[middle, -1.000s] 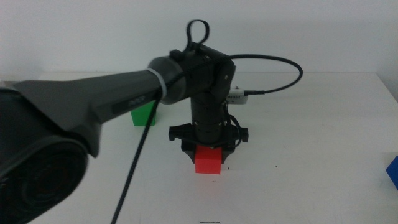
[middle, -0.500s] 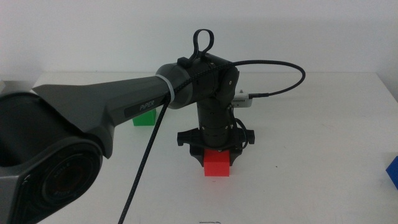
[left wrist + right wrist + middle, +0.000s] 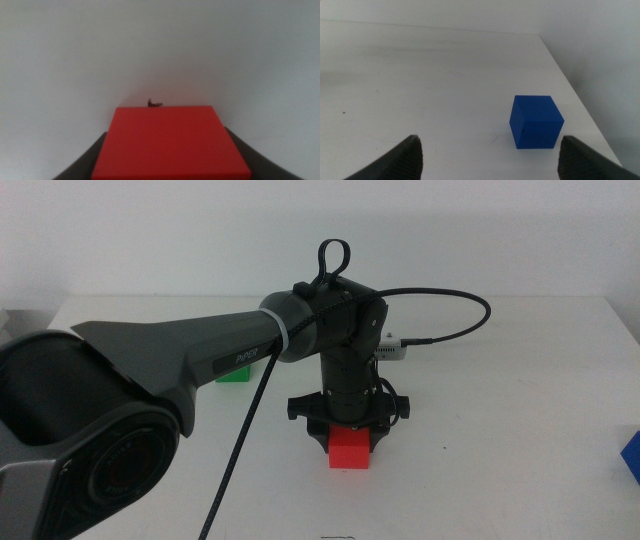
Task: Stack red cubes first, then green, then blue cubes in a specific spot.
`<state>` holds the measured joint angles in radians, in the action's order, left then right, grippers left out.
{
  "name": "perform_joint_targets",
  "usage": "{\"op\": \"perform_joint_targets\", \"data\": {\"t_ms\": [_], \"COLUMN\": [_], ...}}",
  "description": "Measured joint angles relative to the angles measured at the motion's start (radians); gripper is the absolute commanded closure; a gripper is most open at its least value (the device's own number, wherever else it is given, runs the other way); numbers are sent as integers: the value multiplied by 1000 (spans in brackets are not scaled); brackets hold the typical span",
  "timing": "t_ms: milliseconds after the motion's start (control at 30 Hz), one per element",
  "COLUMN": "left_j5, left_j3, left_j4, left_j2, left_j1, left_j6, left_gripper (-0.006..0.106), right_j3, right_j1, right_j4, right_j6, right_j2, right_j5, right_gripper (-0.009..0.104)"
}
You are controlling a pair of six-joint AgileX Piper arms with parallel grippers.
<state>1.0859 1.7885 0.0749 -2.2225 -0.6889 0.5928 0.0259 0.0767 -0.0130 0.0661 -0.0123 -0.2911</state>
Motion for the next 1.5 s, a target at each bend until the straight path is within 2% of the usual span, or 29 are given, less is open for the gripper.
{"op": "perform_joint_targets", "data": {"t_ms": [67,100,167,200,633,1000,1233,1500], "left_j5": [5,17,26,30,115,135,149,155], "left_j3": [5,17,37,48,71,71,71,119], "left_j4": [0,0,0,0,0,-19,-19,50], "left_j2": [0,0,0,0,11,155,250,272], "left_j1": [0,0,0,0,0,20,123,338], "left_j6": [-1,-9,-22,-28,-53,-68,-87,-306], "left_gripper": [40,24,8,7,7,7,7,7], "right_j3": [0,0,0,0,0,0,0,0], "right_j1": [0,0,0,0,0,0,0,0], "right_j4": [0,0,0,0,0,0,0,0], "right_j6": [0,0,0,0,0,0,0,0], "right_j2": [0,0,0,0,0,0,0,0], "right_j5": [0,0,0,0,0,0,0,0], "right_gripper": [12,12,12,12,12,12,12,12]}}
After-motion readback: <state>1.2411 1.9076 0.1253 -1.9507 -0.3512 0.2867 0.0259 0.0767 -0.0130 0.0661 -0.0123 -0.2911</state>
